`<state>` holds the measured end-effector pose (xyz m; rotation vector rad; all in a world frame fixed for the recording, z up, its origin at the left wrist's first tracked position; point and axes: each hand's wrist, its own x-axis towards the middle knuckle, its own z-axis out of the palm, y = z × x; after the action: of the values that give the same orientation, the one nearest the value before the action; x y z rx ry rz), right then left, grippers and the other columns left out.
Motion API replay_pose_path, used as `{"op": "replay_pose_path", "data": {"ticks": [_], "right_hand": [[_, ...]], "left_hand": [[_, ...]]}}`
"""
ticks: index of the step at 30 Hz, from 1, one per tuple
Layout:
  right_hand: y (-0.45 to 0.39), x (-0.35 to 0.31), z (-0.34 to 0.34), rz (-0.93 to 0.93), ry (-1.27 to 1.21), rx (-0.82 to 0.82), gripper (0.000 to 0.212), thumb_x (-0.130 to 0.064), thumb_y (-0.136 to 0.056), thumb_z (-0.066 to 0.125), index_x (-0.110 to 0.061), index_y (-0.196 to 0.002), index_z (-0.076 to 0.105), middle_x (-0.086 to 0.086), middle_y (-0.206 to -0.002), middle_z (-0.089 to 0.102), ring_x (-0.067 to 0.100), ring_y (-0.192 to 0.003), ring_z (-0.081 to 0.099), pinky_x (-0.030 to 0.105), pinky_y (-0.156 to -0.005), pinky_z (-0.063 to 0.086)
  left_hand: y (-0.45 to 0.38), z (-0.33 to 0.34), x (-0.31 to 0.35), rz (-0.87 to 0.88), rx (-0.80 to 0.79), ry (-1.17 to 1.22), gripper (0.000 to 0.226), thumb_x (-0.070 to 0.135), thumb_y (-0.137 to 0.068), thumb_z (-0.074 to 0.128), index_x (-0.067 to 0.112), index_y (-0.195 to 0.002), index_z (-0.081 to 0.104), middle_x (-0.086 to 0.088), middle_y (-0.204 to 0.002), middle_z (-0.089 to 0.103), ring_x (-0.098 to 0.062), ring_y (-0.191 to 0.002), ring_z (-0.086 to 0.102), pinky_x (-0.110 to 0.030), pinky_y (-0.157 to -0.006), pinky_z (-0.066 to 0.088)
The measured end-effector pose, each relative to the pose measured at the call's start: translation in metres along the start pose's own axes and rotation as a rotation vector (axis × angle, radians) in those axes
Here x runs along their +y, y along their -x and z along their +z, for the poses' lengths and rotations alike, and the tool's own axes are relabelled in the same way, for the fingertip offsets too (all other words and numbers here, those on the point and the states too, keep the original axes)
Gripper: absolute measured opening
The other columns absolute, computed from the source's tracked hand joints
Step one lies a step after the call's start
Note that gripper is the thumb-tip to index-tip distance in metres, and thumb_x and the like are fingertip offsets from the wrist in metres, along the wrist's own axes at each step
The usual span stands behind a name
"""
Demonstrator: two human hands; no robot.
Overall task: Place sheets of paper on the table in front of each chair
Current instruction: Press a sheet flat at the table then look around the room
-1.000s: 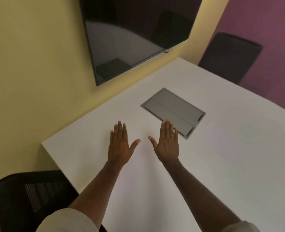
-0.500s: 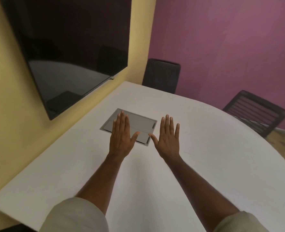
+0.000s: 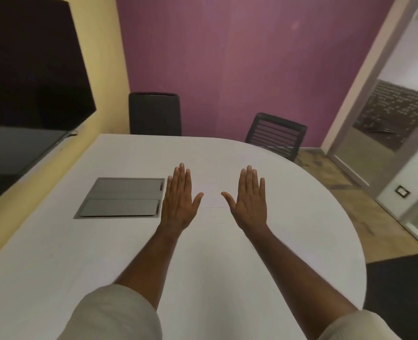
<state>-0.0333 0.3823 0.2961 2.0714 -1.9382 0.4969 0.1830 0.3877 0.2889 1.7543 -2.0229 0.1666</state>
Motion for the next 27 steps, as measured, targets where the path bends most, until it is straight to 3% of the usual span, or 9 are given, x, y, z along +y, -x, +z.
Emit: {"op": "replay_pose_path", "data": {"ticks": [7,12,19,24,27], "right_hand": [[0.028,0.082,-0.049,0.104,0.047,0.043,0.092,-0.075,-0.095,0.01,-0.012,-0.161,-0.002,0.009,-0.169,-0.008,0.026,-0.156,-0.012,0.046,-0.127,-0.007],[0.065,0.145,-0.096,0.159,0.057,0.096,0.093,-0.076,-0.094,0.003,-0.01,-0.161,0.001,0.01,-0.169,-0.004,0.028,-0.156,-0.007,0.049,-0.127,0.004],[0.151,0.245,-0.155,0.247,0.1,0.127,0.089,-0.072,-0.096,0.004,-0.01,-0.16,-0.004,0.011,-0.169,-0.008,0.027,-0.156,-0.011,0.047,-0.127,0.001],[0.218,0.327,-0.191,0.324,0.147,0.154,0.087,-0.069,-0.099,0.01,-0.008,-0.16,-0.004,0.012,-0.169,-0.008,0.026,-0.156,-0.011,0.048,-0.127,0.004],[0.256,0.376,-0.212,0.392,0.173,0.181,0.088,-0.069,-0.098,0.01,-0.007,-0.16,0.003,0.012,-0.169,-0.003,0.027,-0.157,-0.006,0.048,-0.127,0.006]], "left_hand": [[-0.011,-0.011,0.092,0.149,0.028,0.052,0.082,0.063,-0.097,0.002,0.01,-0.16,0.001,-0.01,-0.168,-0.011,-0.028,-0.156,-0.008,-0.049,-0.127,0.003],[-0.003,-0.022,0.176,0.231,0.045,0.076,0.08,0.06,-0.099,0.014,0.011,-0.16,0.004,-0.011,-0.169,-0.006,-0.028,-0.156,-0.006,-0.049,-0.127,0.004],[0.032,-0.026,0.314,0.336,0.055,0.084,0.08,0.06,-0.1,0.015,0.01,-0.16,0.002,-0.012,-0.169,-0.008,-0.029,-0.156,-0.007,-0.049,-0.127,0.006],[0.066,-0.022,0.423,0.447,0.061,0.162,0.082,0.063,-0.099,0.004,0.008,-0.16,0.005,-0.013,-0.169,-0.005,-0.029,-0.156,-0.005,-0.047,-0.128,0.005],[0.088,-0.014,0.487,0.534,0.044,0.212,0.08,0.06,-0.101,0.007,0.007,-0.16,0.004,-0.013,-0.169,-0.005,-0.028,-0.156,-0.006,-0.047,-0.128,0.007]]}}
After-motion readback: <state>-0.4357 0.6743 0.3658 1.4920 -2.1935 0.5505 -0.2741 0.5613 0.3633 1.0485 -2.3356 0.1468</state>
